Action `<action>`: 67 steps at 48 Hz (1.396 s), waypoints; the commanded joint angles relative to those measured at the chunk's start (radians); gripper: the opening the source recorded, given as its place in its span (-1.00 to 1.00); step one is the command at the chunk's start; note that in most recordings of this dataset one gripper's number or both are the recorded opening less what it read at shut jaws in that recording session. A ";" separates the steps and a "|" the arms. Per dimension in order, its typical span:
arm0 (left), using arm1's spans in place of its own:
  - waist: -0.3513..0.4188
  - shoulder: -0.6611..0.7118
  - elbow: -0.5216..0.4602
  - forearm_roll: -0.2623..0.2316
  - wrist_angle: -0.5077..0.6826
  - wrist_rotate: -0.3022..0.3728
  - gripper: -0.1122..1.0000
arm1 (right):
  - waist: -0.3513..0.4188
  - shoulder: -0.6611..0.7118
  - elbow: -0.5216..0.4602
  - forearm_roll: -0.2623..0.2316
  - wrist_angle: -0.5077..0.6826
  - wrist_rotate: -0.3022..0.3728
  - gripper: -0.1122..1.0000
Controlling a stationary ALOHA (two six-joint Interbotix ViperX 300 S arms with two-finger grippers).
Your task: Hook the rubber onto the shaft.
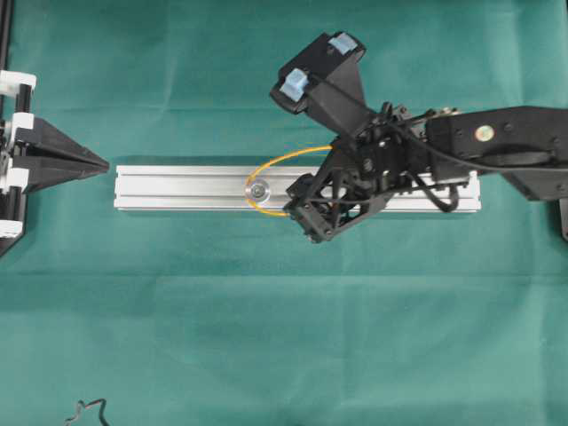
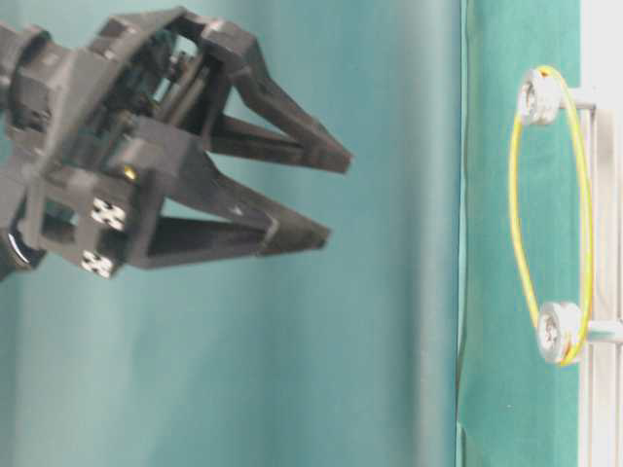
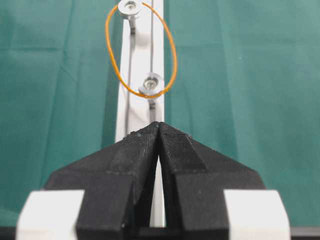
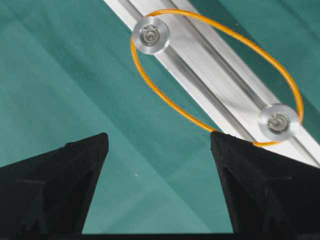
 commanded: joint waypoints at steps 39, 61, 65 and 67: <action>-0.003 0.008 -0.031 0.002 -0.005 0.002 -0.80 | 0.002 -0.071 -0.018 0.000 0.031 -0.209 0.78; -0.003 0.008 -0.031 0.002 -0.005 0.000 -0.80 | 0.002 -0.069 -0.012 -0.003 0.034 -0.630 0.78; -0.003 0.008 -0.031 0.003 -0.005 0.000 -0.80 | 0.002 -0.069 -0.008 -0.005 0.034 -0.678 0.78; -0.003 0.008 -0.032 0.002 -0.005 0.000 -0.80 | 0.002 -0.069 -0.008 -0.003 0.034 -0.690 0.78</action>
